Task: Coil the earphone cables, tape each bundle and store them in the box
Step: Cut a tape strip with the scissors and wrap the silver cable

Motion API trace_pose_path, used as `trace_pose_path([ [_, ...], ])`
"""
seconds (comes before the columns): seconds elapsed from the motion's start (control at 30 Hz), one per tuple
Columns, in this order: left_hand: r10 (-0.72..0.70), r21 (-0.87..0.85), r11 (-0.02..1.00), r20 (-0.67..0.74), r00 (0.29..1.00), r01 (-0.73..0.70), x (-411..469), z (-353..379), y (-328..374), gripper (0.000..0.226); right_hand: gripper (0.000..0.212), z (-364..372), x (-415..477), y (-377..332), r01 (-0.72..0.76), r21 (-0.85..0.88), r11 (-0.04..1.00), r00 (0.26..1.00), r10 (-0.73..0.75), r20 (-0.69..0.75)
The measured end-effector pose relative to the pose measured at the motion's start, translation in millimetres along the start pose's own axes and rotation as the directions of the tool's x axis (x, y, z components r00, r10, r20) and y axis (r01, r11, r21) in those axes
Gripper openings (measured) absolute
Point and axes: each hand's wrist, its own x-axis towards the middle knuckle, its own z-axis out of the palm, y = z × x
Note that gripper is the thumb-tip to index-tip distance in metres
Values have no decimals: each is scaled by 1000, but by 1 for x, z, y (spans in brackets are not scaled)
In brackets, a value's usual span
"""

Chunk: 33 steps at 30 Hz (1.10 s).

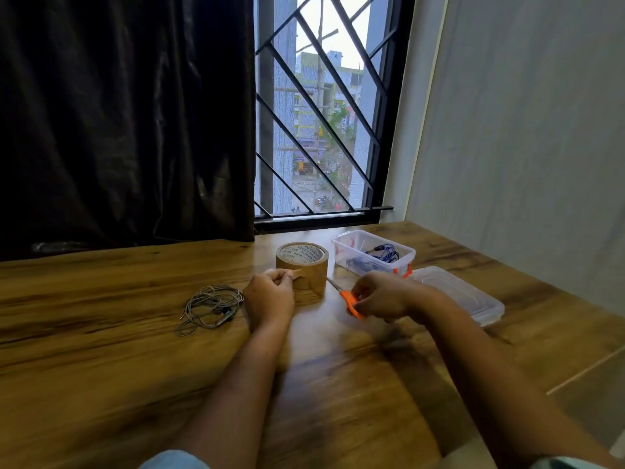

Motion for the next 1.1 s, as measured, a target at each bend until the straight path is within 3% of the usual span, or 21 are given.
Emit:
trace_pose_path([
  [0.23,-51,-38,998,-2,999,51,0,-1,2,5,31,-16,14,-8,-98,196,976,951,34,307],
  [0.47,-51,-39,998,25,998,52,0,-2,2,19,55,-21,36,-18,-90,438,894,910,-105,401],
  [0.67,-41,-4,999,28,999,41,-2,-3,4,19,57,-32,54,-31,-135,311,941,902,-14,432],
  [1.1,36,87,995,34,999,-39,-5,-6,9,9,50,-40,62,-37,-186,316,930,881,16,472],
])
